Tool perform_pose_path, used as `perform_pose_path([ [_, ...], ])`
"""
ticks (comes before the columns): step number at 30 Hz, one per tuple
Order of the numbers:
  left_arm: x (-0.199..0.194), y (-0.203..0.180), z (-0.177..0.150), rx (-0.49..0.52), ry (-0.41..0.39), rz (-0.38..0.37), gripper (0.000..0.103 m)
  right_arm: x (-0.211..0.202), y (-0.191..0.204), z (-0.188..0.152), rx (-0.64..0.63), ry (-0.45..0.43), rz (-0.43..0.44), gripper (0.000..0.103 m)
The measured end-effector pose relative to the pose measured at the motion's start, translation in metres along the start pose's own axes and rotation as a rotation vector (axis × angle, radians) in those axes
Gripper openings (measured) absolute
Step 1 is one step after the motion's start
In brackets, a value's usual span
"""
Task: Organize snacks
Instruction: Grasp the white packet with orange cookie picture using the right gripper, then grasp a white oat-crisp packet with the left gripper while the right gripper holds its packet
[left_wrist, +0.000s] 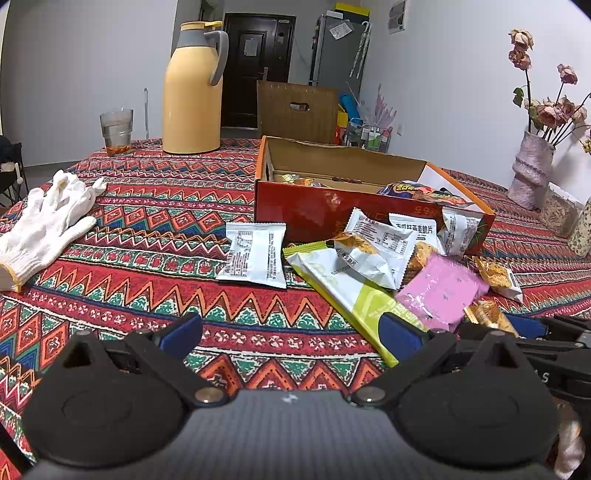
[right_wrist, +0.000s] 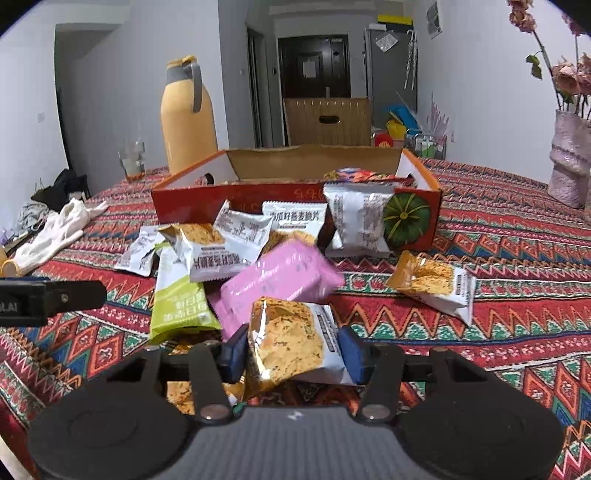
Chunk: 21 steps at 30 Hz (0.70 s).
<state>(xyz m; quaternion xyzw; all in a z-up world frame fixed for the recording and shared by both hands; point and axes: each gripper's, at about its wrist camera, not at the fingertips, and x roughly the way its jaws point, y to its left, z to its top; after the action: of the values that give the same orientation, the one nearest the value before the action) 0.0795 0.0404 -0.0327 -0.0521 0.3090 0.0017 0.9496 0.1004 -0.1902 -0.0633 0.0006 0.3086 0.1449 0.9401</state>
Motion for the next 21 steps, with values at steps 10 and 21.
perform_pose_path([
  [10,-0.009,-0.019,-0.006,0.035,0.005,-0.008,0.103,-0.022,-0.013,-0.006,0.026,-0.048,-0.012,0.051],
  [21,-0.006,-0.058,-0.02,0.119,0.055,-0.028,0.103,-0.043,-0.029,-0.023,0.06,-0.074,-0.012,0.051],
])
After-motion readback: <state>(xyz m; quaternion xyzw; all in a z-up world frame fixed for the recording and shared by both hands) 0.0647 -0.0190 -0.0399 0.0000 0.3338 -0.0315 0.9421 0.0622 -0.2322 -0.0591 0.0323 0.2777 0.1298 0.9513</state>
